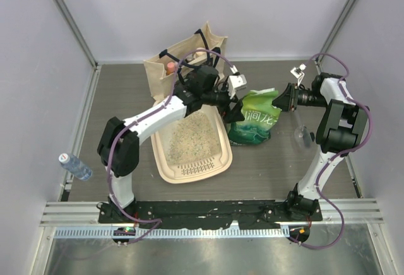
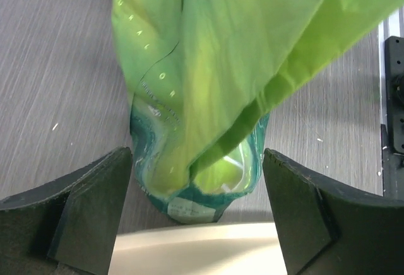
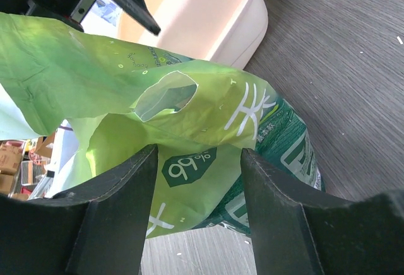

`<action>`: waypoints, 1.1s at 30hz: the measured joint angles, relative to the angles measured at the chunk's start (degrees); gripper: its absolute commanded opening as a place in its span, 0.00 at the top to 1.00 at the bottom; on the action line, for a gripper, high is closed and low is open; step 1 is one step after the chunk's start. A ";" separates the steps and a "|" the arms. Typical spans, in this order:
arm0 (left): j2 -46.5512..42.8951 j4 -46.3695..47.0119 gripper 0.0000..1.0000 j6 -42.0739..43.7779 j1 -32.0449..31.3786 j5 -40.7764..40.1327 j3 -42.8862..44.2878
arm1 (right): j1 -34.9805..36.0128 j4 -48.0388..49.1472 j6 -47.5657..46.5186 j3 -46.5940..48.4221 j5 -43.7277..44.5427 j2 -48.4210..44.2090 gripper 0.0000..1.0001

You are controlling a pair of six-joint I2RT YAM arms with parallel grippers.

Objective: Fill the litter box with clean litter
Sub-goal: Close the cat litter bag at the center of the board.

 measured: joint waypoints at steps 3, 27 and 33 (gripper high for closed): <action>1.79 1.16 0.27 0.24 -0.83 0.13 0.81 | 0.00 -0.04 0.13 0.09 -0.07 0.00 0.39; 8.22 -5.05 1.00 0.00 -0.02 6.23 13.09 | -0.15 -0.28 -0.31 4.61 3.52 0.00 0.23; 8.72 -6.84 1.00 0.85 0.44 6.78 14.23 | -2.25 -0.33 -0.42 7.85 6.86 -0.02 0.22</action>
